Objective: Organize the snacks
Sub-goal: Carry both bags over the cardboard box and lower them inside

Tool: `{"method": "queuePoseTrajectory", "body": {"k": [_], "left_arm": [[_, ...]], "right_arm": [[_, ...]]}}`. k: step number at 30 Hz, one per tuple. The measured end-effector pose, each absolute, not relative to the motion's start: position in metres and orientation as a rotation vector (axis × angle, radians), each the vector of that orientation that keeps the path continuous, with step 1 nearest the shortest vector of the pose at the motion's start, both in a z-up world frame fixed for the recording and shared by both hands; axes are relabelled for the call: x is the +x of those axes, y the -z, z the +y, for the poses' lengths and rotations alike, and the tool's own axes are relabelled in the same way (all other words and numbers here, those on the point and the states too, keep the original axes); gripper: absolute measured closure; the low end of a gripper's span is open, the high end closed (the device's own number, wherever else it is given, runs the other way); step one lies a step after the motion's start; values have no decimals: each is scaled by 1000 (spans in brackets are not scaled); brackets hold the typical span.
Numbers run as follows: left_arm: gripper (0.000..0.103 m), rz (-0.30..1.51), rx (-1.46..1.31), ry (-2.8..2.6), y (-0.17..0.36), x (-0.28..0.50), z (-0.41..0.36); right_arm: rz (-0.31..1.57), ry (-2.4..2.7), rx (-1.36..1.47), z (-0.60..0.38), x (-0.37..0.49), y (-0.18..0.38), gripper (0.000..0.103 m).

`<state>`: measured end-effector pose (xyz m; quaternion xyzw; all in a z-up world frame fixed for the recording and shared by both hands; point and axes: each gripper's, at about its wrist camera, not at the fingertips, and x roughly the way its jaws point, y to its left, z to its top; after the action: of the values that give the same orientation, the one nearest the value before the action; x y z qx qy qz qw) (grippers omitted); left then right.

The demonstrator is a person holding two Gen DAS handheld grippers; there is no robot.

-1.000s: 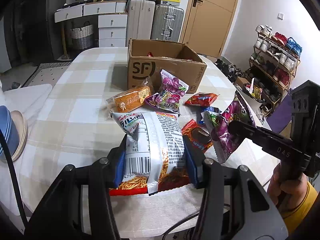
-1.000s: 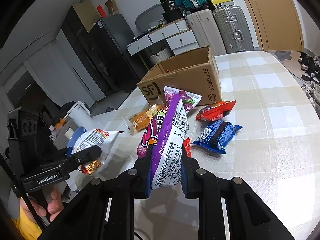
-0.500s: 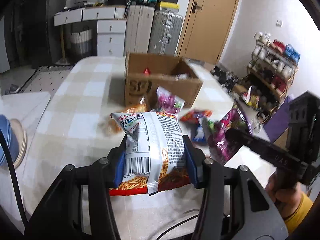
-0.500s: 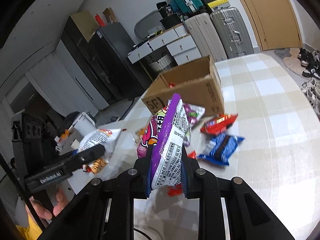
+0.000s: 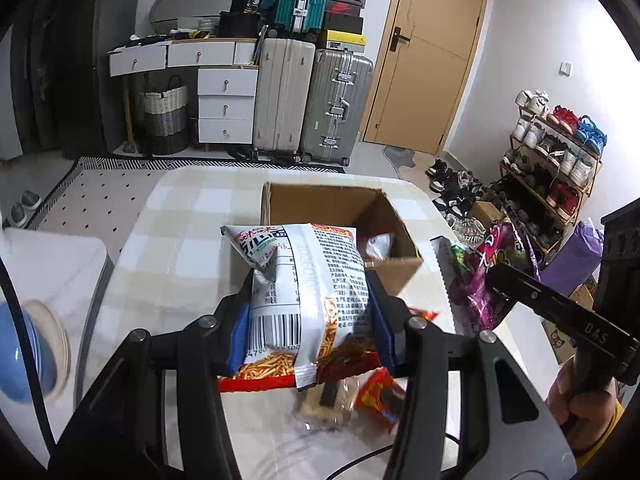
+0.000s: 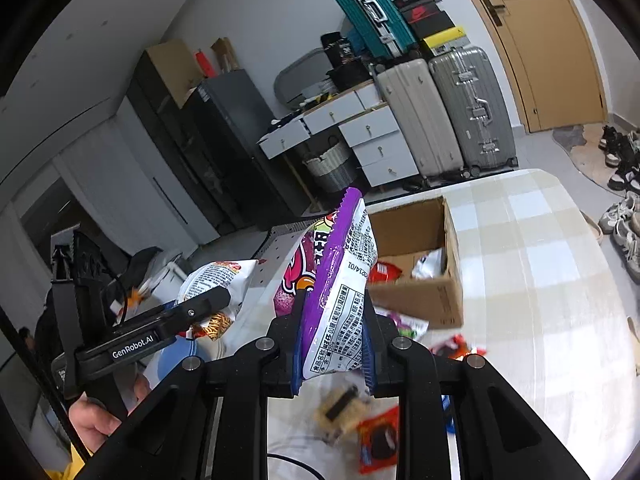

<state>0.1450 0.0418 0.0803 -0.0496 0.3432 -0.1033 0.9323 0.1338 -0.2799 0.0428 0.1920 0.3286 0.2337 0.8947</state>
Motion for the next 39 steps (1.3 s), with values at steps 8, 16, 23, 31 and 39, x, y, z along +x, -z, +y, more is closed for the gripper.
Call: {"method": "queuePoseTrajectory", "body": {"k": [8, 16, 23, 31, 39], "left_arm": [[56, 771, -55, 214, -84, 223, 25], [56, 862, -66, 248, -65, 305, 5], [56, 938, -46, 256, -27, 367, -9], [56, 982, -60, 271, 12, 387, -14], [55, 1012, -60, 278, 39, 401, -16]], "right_arm": [[732, -418, 403, -271, 199, -45, 81], [758, -374, 314, -257, 250, -30, 81], [832, -365, 278, -246, 286, -2, 81], [877, -336, 252, -246, 313, 20, 81], [922, -339, 251, -245, 324, 37, 81]]}}
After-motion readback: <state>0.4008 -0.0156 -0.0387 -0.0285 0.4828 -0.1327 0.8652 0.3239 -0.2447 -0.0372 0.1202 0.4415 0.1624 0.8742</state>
